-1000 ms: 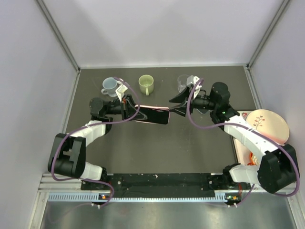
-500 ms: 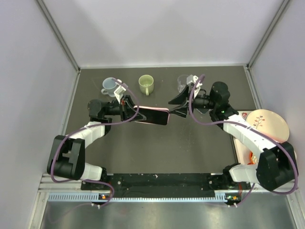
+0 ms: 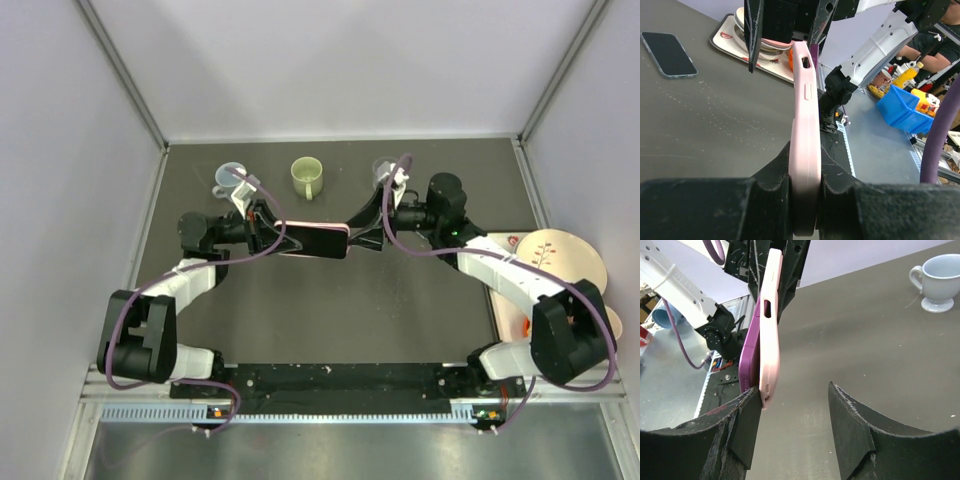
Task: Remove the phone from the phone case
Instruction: Remove the phone case from the phone.
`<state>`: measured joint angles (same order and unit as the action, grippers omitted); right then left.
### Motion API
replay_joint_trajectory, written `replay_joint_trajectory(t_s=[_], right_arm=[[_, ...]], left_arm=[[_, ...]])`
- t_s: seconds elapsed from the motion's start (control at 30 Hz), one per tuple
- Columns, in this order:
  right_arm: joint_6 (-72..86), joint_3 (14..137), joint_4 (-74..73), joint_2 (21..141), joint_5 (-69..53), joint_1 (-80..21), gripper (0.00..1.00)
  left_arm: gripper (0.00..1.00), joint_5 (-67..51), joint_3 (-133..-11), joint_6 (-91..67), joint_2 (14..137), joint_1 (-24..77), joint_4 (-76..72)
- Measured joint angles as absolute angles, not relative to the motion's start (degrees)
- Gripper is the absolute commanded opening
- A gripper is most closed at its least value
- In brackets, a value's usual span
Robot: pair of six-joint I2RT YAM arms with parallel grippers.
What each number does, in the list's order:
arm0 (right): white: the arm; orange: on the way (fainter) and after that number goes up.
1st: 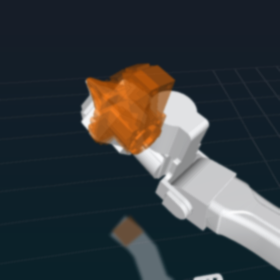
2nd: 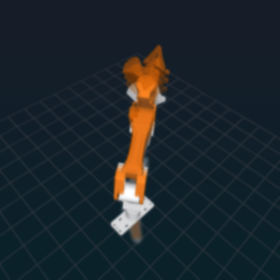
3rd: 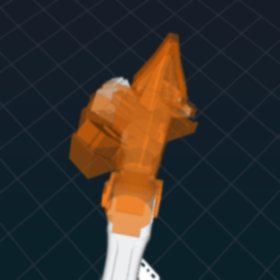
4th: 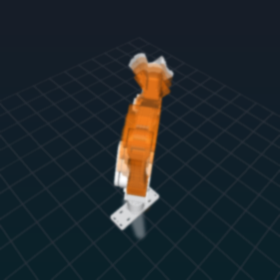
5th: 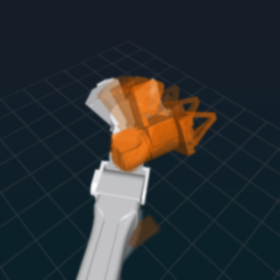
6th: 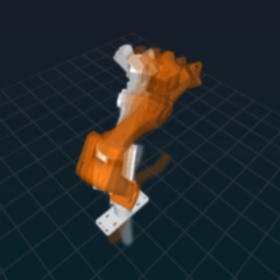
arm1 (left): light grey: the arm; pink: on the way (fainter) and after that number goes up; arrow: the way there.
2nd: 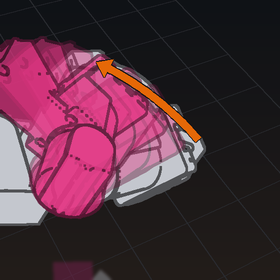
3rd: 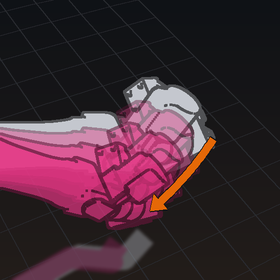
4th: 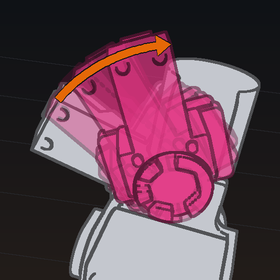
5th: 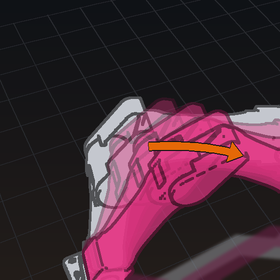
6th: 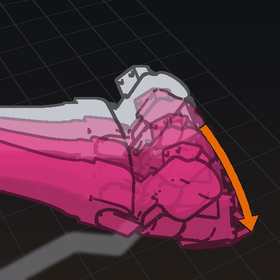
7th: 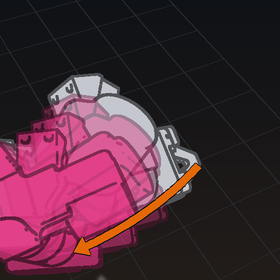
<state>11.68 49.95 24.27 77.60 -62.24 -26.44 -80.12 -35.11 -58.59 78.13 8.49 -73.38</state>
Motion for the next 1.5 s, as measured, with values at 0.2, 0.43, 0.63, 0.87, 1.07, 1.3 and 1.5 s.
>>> replay_joint_trajectory(t_s=[0.2, 0.43, 0.63, 0.87, 1.07, 1.3, 1.5], right_arm=[[13.43, 49.91, 25.26, 79.02, -62.22, -27.38, 0.56], [18.87, 48.4, 31.27, 79.44, -61.71, -27.7, 0.56], [23.24, 47.33, 37.5, 81.01, -60.73, -28.4, 0.56], [24.77, 47.24, 40.01, 83.4, -60.07, -29.91, 0.56], [24.97, 47.24, 40.88, 83.55, -60.03, -30.26, 0.55], [27.27, 47.24, 42.44, 84.64, -59.31, -30.39, 0.55], [29.69, 47.24, 44.21, 86.15, -58.72, -31.53, 0.55]], left_arm=[[0.0, -79.9, -34.89, -58.61, 78.11, 8.14, -73.56], [0.0, -79.57, -34.89, -59.55, 78.15, 8.12, -74.54], [0.0, -79.22, -34.89, -60.47, 78.41, 8.12, -75.26], [0.0, -79.37, -34.89, -61.01, 79.05, 8.23, -75.53], [0.0, -79.42, -34.89, -61.08, 79.09, 8.21, -76.25], [0.0, -79.18, -34.89, -61.43, 79.75, 7.99, -76.66], [0.0, -79.33, -34.89, -61.45, 79.77, 7.94, -76.79]])
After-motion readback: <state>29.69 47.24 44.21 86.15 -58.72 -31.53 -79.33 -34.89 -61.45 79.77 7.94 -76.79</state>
